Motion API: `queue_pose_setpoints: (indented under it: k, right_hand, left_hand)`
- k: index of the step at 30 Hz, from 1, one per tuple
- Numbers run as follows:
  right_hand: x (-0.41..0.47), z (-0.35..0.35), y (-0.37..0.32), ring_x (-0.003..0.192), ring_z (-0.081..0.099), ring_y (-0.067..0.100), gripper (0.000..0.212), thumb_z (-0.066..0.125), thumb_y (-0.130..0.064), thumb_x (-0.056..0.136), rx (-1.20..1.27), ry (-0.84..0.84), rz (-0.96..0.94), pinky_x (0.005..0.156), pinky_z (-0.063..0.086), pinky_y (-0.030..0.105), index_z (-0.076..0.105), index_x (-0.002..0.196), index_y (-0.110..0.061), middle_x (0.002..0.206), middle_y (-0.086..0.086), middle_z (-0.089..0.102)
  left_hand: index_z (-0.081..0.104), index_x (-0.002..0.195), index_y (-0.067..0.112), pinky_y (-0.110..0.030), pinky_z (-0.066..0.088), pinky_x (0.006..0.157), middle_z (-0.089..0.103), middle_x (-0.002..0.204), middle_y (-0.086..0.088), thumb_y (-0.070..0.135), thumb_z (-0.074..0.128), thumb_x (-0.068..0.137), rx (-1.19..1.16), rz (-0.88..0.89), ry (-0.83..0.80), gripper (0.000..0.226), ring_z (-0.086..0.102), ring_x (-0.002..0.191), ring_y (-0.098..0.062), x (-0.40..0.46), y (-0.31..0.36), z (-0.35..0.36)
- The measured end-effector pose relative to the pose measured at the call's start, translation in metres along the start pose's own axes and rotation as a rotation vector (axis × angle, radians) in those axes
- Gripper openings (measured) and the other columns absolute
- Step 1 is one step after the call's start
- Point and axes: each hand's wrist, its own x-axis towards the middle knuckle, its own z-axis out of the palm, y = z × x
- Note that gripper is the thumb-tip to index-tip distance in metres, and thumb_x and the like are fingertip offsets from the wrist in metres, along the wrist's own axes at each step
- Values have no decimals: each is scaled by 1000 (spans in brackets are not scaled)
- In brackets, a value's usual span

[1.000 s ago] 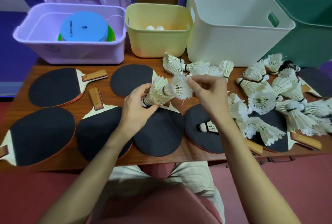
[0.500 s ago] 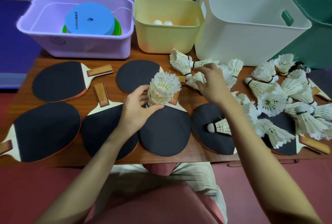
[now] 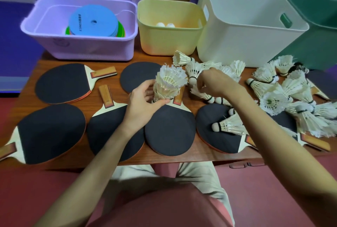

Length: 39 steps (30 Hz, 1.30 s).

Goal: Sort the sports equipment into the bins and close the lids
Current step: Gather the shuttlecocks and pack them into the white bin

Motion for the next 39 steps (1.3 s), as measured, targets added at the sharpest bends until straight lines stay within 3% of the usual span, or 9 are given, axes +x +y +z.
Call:
queue_pose_setpoints:
  k: [6, 9, 14, 16, 23, 26, 31, 36, 39]
  right_hand:
    - [-30, -21, 5, 79, 57, 19, 9, 64, -3, 80, 246, 94, 17, 73, 48, 30, 71, 86, -7, 86, 6, 66]
    - [-44, -26, 12, 80, 60, 21, 4, 64, -7, 83, 345, 231, 50, 74, 48, 32, 67, 86, -8, 83, 5, 65]
    - [-67, -39, 13, 71, 56, 0, 6, 62, -14, 88, 731, 877, 92, 64, 44, 14, 61, 88, -8, 80, -7, 60]
    - [-75, -45, 11, 73, 58, -2, 3, 62, -14, 88, 880, 993, 68, 65, 47, 16, 60, 87, -12, 79, -12, 60]
    - [-97, -38, 39, 80, 63, 8, 5, 64, -14, 88, 938, 828, -13, 70, 51, 30, 61, 88, -11, 82, -10, 63]
    - [-96, -41, 65, 77, 63, 5, 4, 63, -13, 89, 995, 870, 16, 67, 50, 25, 61, 89, -10, 82, -9, 64]
    - [-83, -54, 117, 69, 61, 0, 3, 62, -9, 88, 1011, 943, 69, 62, 49, 20, 61, 90, -8, 77, -7, 63]
    - [-54, -64, 157, 72, 64, 15, 4, 61, -10, 90, 1089, 1083, 160, 58, 52, 24, 57, 87, -10, 80, 8, 65]
    - [-31, -73, 180, 75, 65, 26, 14, 62, -11, 88, 1086, 1142, 188, 61, 52, 31, 57, 80, -21, 81, 16, 66]
  left_hand:
    - [59, 122, 12, -11, 50, 84, 64, 108, 11, 12, 84, 68, 38, 9, 9, 60, 61, 97, 5, 0, 4, -4]
    - [59, 122, 13, -19, 52, 87, 65, 111, 6, 13, 85, 66, 84, 22, 23, 62, 62, 99, -2, 2, 6, -4]
    - [60, 123, 13, -28, 53, 89, 63, 106, 8, 11, 85, 66, 183, 60, 22, 62, 63, 98, -10, 11, 21, 9]
    - [62, 120, 14, -29, 54, 88, 65, 103, 8, 13, 85, 66, 225, 96, 3, 59, 64, 95, -10, 15, 30, 19]
    - [66, 111, 17, -22, 52, 83, 66, 95, 13, 19, 86, 64, 311, 204, -20, 51, 64, 89, -7, 31, 66, 65]
    - [67, 109, 18, -29, 53, 84, 66, 93, 14, 21, 85, 66, 363, 251, -47, 47, 65, 85, -5, 45, 86, 88]
    - [68, 111, 21, -30, 50, 85, 70, 104, 7, 31, 83, 69, 506, 366, -117, 46, 63, 96, -12, 88, 124, 117]
    - [69, 102, 17, -32, 50, 75, 68, 91, 7, 43, 80, 69, 594, 461, -165, 43, 61, 83, -13, 146, 156, 142]
    - [69, 101, 17, -32, 49, 74, 70, 96, 4, 43, 79, 70, 640, 494, -208, 42, 62, 85, -13, 185, 167, 155]
